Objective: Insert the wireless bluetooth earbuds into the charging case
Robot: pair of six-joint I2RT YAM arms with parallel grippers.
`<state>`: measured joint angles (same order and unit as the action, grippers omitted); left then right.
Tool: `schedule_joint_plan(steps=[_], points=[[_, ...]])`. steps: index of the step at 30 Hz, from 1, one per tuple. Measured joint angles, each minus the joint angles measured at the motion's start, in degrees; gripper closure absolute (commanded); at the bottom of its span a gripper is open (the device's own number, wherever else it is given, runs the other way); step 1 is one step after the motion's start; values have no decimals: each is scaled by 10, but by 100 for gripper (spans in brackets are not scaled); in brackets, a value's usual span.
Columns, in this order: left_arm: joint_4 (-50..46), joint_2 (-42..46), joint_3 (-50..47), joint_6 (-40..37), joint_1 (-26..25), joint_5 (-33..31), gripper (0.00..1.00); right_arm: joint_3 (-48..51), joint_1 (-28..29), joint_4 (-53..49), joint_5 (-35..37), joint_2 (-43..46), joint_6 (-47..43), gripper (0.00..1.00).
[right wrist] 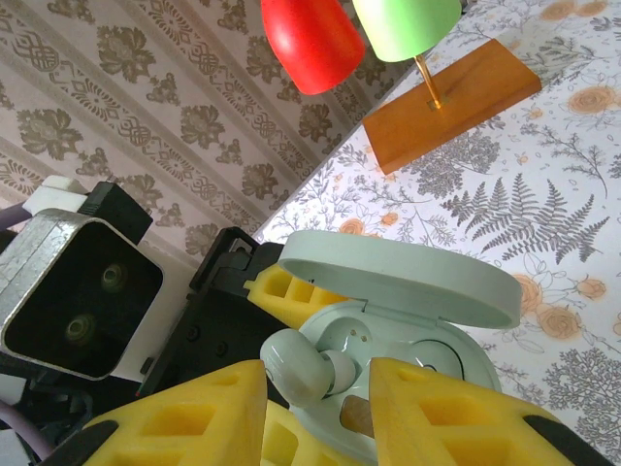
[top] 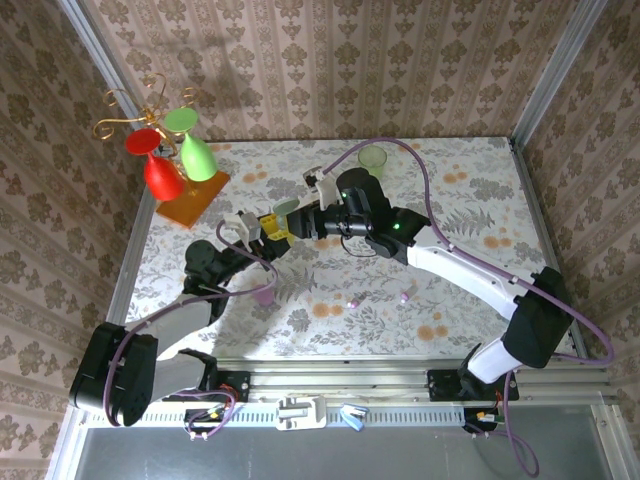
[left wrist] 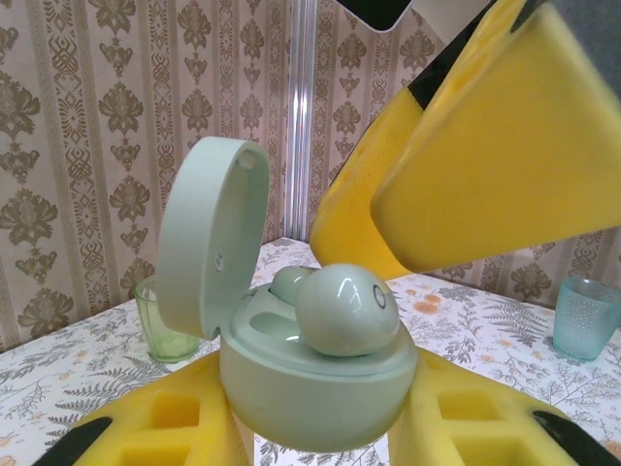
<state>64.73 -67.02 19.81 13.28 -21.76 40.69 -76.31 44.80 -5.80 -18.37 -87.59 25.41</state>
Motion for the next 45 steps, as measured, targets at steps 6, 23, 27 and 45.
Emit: schedule_joint_plan(steps=[6,23,27,45], points=[[0,0,0,0,0,0,78,-19,12,-22,10,0,-21,65],[0,0,0,0,0,0,78,-97,28,-100,49,-10,-87,63],[0,0,0,0,0,0,78,-111,29,-112,49,-26,-92,63],[-2,0,0,0,0,0,78,-131,33,-142,49,-58,-108,68]])
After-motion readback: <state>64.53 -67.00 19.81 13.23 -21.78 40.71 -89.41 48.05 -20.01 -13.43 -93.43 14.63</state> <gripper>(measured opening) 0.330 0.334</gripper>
